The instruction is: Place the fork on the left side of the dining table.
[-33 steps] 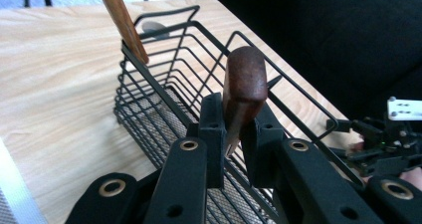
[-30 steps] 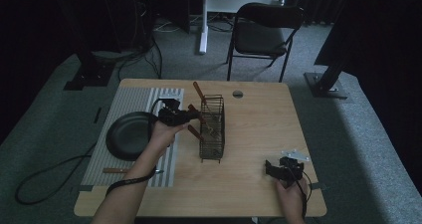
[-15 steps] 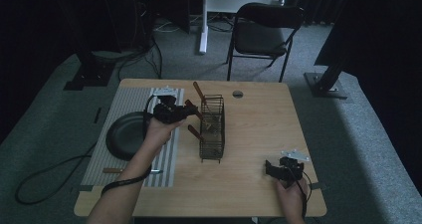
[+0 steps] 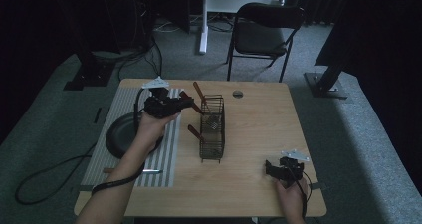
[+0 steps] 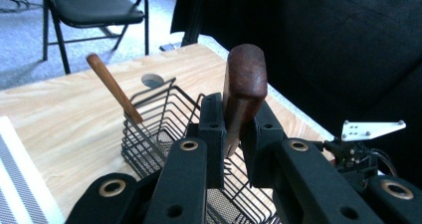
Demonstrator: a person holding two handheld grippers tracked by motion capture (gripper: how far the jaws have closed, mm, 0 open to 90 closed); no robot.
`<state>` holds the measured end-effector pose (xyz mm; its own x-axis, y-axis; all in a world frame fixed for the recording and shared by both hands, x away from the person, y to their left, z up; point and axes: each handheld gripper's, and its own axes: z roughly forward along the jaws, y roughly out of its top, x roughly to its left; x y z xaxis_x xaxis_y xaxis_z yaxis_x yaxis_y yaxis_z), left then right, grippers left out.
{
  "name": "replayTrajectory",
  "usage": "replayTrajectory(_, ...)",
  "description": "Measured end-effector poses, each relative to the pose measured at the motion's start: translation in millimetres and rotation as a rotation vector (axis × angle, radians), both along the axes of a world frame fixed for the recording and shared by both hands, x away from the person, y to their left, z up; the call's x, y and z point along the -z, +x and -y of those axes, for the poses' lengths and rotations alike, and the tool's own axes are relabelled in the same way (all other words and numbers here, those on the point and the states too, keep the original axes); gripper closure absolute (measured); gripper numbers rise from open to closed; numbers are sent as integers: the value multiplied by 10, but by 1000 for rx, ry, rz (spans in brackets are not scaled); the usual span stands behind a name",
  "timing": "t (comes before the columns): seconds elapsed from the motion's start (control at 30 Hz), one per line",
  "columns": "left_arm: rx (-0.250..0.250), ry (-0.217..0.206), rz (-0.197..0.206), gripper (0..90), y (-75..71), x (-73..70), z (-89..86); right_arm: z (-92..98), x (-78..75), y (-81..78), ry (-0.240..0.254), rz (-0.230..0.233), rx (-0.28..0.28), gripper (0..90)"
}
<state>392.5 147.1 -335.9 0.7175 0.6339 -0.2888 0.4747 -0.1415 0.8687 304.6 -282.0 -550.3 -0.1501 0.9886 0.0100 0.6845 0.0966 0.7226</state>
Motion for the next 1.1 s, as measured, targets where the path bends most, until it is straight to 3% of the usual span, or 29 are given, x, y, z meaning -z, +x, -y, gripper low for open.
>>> replayTrajectory(0.27, -15, -15, 42, 803, -62, -250, -92, 0, 0, 0, -1, 0, 0, 126)
replayTrajectory(0.37, -37, -22, 66, 803, -74, -340, -132, 0, 0, 0, -1, 0, 0, 126)
replayTrajectory(0.57, -78, -23, 77, 803, -62, -437, -222, 1, -1, 0, -1, -1, -1, 126)
replayTrajectory(0.83, -141, -18, 77, 803, -34, -443, -399, 0, 0, 0, -1, 0, 0, 126)
replayTrajectory(0.93, -168, -33, 70, 802, 0, -406, -488, 0, 0, 0, -1, 0, 0, 126)
replayTrajectory(1.03, -182, -79, 40, 802, 43, -331, -595, 0, 0, 0, -1, 0, 0, 126)
replayTrajectory(1.1, -198, -77, 31, 802, 62, -279, -654, 0, 1, 0, -1, 1, 0, 126)
